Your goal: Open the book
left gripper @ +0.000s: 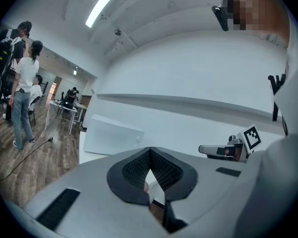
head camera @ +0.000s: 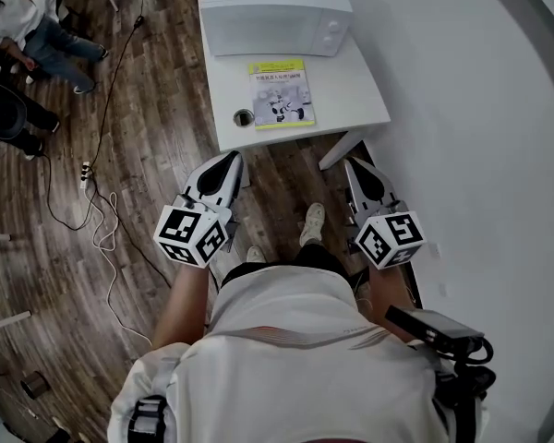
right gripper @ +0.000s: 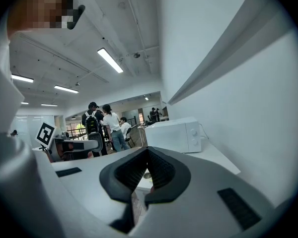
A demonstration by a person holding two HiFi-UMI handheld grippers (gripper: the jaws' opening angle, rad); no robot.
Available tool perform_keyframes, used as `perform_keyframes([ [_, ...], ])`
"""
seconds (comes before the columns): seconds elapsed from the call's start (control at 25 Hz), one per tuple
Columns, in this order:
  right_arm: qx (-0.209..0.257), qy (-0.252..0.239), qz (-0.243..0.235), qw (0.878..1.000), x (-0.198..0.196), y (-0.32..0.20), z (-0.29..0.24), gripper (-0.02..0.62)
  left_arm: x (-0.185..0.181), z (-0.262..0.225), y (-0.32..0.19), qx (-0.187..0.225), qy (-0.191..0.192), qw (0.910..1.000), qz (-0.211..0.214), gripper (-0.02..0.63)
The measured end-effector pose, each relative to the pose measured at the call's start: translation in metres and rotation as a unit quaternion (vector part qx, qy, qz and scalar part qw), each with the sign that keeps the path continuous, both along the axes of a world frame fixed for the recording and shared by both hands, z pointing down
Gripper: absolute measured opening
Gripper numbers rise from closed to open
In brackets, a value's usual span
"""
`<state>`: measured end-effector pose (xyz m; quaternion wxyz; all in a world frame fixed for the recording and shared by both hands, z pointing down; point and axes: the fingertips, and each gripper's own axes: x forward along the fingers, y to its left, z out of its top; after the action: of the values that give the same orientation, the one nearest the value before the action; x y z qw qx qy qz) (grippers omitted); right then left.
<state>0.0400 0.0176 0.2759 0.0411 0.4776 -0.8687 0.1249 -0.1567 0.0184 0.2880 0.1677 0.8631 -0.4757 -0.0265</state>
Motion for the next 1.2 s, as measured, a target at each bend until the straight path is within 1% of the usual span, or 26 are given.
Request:
perform_keyframes([
  [0.2,-0.006,-0.007,-0.012,1.000,0.020,-0.048,0.007,0.003,0.018,0.005,-0.041,-0.009,0.001,0.9998,-0.016,0.011],
  [0.36,-0.008,-0.012,-0.023,1.000,0.038,-0.088,0.003,0.003,0.035,0.006,-0.072,-0.025,0.016,0.9992,-0.026,0.011],
  [0.48,-0.013,-0.016,-0.031,0.999,0.053,-0.117,0.000,0.003,0.053,0.003,-0.096,-0.033,0.013,0.9989,-0.032,0.011],
  [0.68,-0.027,-0.028,-0.046,0.998,0.077,-0.170,0.010,0.003,0.077,0.004,-0.139,-0.040,-0.004,0.9981,-0.047,0.011],
  [0.84,-0.044,-0.035,-0.068,0.996,0.094,-0.205,0.025,0.003,0.093,0.013,-0.169,-0.052,-0.030,0.9960,-0.066,0.011],
  [1.0,-0.058,-0.039,-0.089,0.994,0.109,-0.234,0.042,0.003,0.107,0.035,-0.194,-0.074,-0.055,0.9924,-0.081,0.011],
  [1.12,-0.064,-0.040,-0.083,0.994,0.122,-0.252,0.056,0.003,0.111,0.062,-0.205,-0.101,-0.066,0.9887,-0.089,0.011],
  [1.2,-0.073,-0.037,-0.077,0.994,0.129,-0.257,0.066,0.002,0.112,0.075,-0.210,-0.114,-0.069,0.9873,-0.087,0.011],
])
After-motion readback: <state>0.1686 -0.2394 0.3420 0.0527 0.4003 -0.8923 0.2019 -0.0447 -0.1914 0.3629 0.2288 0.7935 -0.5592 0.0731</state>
